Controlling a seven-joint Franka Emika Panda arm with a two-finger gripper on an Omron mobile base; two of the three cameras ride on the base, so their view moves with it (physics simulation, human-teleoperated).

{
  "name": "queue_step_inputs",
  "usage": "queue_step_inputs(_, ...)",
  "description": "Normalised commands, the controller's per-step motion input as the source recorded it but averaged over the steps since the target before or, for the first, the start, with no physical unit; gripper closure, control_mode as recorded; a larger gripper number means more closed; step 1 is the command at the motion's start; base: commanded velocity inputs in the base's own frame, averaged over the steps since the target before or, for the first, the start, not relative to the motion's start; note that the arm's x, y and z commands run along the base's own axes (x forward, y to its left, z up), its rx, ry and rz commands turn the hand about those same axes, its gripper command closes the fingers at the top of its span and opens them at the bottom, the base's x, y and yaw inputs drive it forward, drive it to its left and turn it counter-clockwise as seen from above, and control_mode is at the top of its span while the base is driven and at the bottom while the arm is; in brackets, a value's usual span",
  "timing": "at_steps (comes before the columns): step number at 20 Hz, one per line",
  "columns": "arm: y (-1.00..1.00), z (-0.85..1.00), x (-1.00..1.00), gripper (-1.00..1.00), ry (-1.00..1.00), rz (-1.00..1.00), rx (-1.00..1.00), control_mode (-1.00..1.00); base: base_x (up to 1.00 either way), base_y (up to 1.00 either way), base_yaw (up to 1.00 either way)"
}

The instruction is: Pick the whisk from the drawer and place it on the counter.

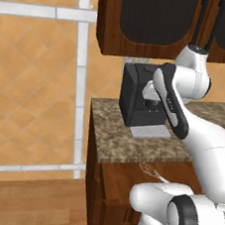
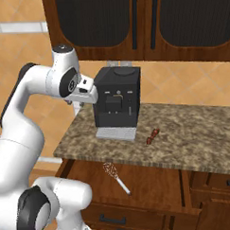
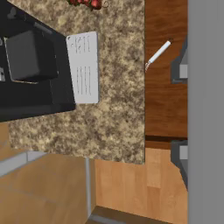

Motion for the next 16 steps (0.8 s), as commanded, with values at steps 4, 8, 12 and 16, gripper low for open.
queue_step_inputs(4, 0.0, -0.19, -0.28, -1.0, 0.0, 0.0, 0.0, -1.0, 0.0, 0.0, 0.0)
queue_step_inputs(8, 0.0, -0.6, -0.49, -1.0, 0.0, 0.0, -0.01, -1.0, 0.0, 0.0, 0.0)
queue_step_inputs(12, 0.0, -0.53, -0.18, -1.0, 0.0, 0.0, 0.0, -1.0, 0.0, 0.0, 0.0)
queue_step_inputs(16, 0.0, -0.27, -0.07, -1.0, 0.02, 0.0, -0.01, 1.0, -0.1, 0.0, 0.0)
